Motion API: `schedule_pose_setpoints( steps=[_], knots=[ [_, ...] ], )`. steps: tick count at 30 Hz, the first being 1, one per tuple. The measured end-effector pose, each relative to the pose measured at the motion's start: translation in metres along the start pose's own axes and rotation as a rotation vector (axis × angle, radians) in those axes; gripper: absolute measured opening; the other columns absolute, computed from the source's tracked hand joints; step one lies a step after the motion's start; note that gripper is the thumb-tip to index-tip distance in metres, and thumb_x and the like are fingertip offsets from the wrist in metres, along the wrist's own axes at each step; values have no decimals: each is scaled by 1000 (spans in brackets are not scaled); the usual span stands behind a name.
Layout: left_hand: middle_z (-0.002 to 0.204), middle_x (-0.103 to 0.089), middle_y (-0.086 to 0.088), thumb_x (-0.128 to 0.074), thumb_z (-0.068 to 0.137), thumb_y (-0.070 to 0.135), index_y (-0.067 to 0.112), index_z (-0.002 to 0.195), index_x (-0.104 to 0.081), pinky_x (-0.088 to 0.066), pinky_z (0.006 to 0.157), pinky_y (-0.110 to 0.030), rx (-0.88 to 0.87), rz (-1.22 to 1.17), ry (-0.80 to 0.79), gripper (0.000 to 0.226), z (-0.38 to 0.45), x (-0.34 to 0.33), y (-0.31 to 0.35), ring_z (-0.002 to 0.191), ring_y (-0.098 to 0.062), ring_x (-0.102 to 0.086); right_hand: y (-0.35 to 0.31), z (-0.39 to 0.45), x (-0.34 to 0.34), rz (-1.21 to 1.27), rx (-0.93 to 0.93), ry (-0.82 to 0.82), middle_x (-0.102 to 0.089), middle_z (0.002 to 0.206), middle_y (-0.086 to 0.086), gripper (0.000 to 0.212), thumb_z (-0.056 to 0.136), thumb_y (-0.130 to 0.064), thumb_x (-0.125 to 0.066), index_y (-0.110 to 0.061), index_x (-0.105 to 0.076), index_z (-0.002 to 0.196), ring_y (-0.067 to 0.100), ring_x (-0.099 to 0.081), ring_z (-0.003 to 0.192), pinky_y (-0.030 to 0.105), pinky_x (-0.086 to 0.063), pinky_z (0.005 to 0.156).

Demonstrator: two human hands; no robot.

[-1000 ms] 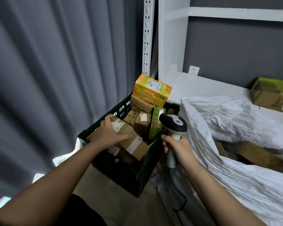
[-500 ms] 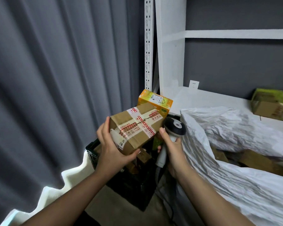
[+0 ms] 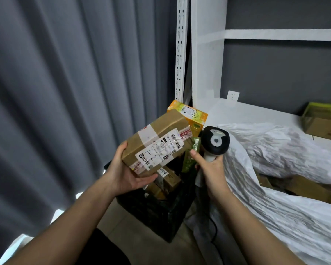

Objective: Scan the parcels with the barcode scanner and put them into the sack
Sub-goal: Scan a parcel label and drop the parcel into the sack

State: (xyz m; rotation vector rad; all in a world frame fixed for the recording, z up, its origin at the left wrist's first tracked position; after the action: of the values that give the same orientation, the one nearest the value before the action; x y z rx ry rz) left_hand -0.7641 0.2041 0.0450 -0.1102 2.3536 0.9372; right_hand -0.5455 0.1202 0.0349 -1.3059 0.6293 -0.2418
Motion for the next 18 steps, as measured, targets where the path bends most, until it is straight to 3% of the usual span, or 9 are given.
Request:
schedule_pose_setpoints(
  steps=[3,5,7,9,11,13,18],
  knots=[
    [126,-58,-29,-45,74,79,11,122,-63,-47,95,-57,90,30,-93,85,-3,-3,-6,116,-49,-55,2,1,0,30,20,-20,-64,130,-2,73,79,-13,-80,-18,-41,141,13,-61,118,34,-51,99],
    [126,-56,-32,-39,74,82,7,122,-64,-41,101,-55,135,87,-126,93,-7,-6,-12,116,-47,-55,6,0,-3,51,4,-21,-65,129,-1,83,71,-28,-86,-17,-43,140,15,-62,118,39,-50,102],
    [125,-57,-32,-38,73,82,3,116,-68,-40,102,-53,156,121,-160,95,-10,-11,-19,114,-46,-56,8,-2,-8,95,-14,-12,-69,120,1,95,58,-48,-91,-14,-48,136,20,-66,105,37,-54,92],
    [124,-58,-31,-43,69,79,1,115,-69,-39,103,-52,159,153,-195,94,-14,-17,-24,115,-45,-56,7,-4,-14,150,-20,-24,-71,111,5,101,54,-56,-89,-10,-50,135,20,-61,87,29,-53,70],
    [125,-57,-30,-44,68,79,1,119,-66,-37,105,-51,147,165,-217,96,-14,-22,-27,116,-45,-54,6,-5,-18,209,-22,-50,-69,101,8,102,58,-57,-88,-3,-49,136,15,-56,75,24,-47,59],
    [127,-56,-30,-41,71,81,2,120,-66,-36,107,-51,129,174,-222,97,-14,-25,-28,119,-45,-54,5,-4,-21,231,-17,-77,-64,89,3,100,61,-57,-86,3,-49,133,9,-53,66,24,-45,57],
    [132,-54,-29,-28,81,77,4,130,-58,-36,108,-52,141,286,-248,93,-6,-19,-31,122,-44,-53,1,-3,-23,181,-30,-40,-71,106,6,85,63,-43,-81,-6,-49,132,8,-57,66,24,-46,58]
  ],
)
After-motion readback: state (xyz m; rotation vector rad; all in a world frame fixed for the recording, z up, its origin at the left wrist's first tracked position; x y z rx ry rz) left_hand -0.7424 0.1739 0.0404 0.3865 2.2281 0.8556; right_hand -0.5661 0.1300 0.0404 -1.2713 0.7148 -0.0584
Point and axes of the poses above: each hand's wrist, its own z-axis towards the middle knuckle, its own x-axis out of the back of the hand, y = z × x, the point moved 2 cm from there along z, towards the middle knuckle
